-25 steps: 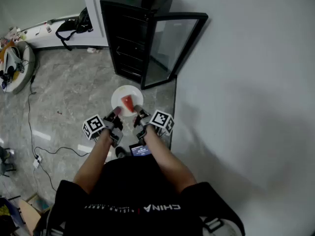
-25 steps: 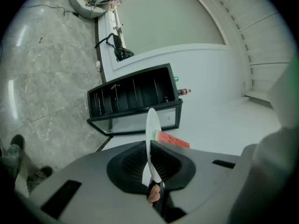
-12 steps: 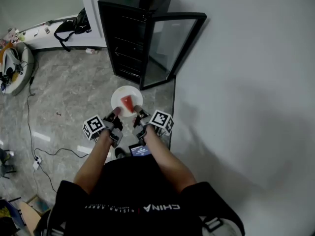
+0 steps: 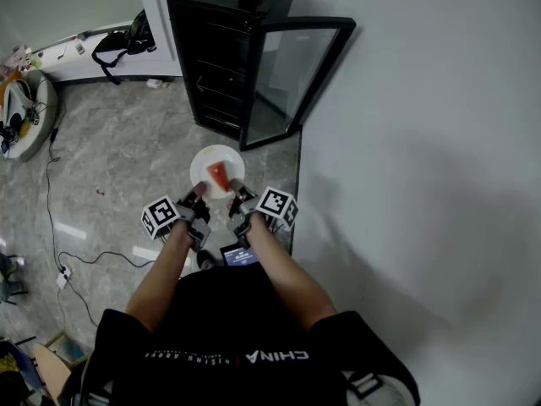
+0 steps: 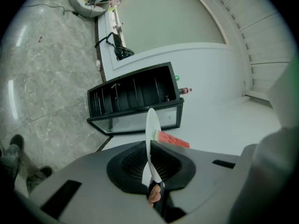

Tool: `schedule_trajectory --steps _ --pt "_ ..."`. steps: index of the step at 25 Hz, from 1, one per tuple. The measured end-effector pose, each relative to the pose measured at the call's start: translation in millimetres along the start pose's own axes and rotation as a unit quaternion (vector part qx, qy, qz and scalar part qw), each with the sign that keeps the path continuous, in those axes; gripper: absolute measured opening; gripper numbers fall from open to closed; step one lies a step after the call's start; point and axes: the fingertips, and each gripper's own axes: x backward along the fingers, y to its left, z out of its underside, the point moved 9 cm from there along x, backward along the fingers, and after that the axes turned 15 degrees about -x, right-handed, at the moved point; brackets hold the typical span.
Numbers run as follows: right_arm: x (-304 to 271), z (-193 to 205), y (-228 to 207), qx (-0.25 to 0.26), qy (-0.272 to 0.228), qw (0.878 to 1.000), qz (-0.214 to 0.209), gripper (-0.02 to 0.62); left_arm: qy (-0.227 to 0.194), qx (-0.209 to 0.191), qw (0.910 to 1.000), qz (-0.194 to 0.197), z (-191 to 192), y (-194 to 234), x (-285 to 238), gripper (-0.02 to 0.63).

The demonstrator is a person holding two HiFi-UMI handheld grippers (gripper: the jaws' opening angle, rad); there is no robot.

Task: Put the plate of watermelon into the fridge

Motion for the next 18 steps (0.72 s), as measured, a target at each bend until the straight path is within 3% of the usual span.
schedule_trajectory --steps 18 --pt "9 -25 -13 -0.012 0.022 1.0 0.006 0.021 -0.008 -0.003 0.9997 -0.024 22 -6 -15 0.026"
